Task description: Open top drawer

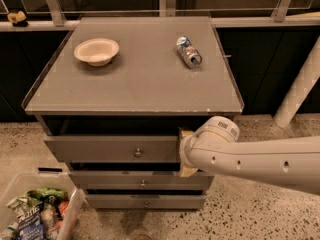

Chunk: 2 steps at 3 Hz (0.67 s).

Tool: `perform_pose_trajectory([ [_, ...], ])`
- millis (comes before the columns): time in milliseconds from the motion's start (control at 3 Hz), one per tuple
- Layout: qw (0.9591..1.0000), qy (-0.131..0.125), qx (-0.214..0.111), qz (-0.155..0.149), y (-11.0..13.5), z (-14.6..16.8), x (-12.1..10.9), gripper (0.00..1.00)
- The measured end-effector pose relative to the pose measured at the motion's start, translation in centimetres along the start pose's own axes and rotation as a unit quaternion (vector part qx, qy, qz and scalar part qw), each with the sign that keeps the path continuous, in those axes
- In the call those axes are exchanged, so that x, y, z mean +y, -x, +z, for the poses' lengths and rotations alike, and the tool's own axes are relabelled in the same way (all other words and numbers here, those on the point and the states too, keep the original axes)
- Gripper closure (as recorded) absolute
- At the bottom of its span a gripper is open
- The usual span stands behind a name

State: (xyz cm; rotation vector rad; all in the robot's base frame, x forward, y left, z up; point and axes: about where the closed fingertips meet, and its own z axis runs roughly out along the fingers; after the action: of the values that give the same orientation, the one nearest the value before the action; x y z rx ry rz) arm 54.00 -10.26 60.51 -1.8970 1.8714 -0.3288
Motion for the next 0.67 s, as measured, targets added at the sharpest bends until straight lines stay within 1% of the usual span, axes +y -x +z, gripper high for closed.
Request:
perform_pose_trajectory([
  [667,1.0000,0.000,0.000,0.000,0.00,0.00,0.00,0.72],
])
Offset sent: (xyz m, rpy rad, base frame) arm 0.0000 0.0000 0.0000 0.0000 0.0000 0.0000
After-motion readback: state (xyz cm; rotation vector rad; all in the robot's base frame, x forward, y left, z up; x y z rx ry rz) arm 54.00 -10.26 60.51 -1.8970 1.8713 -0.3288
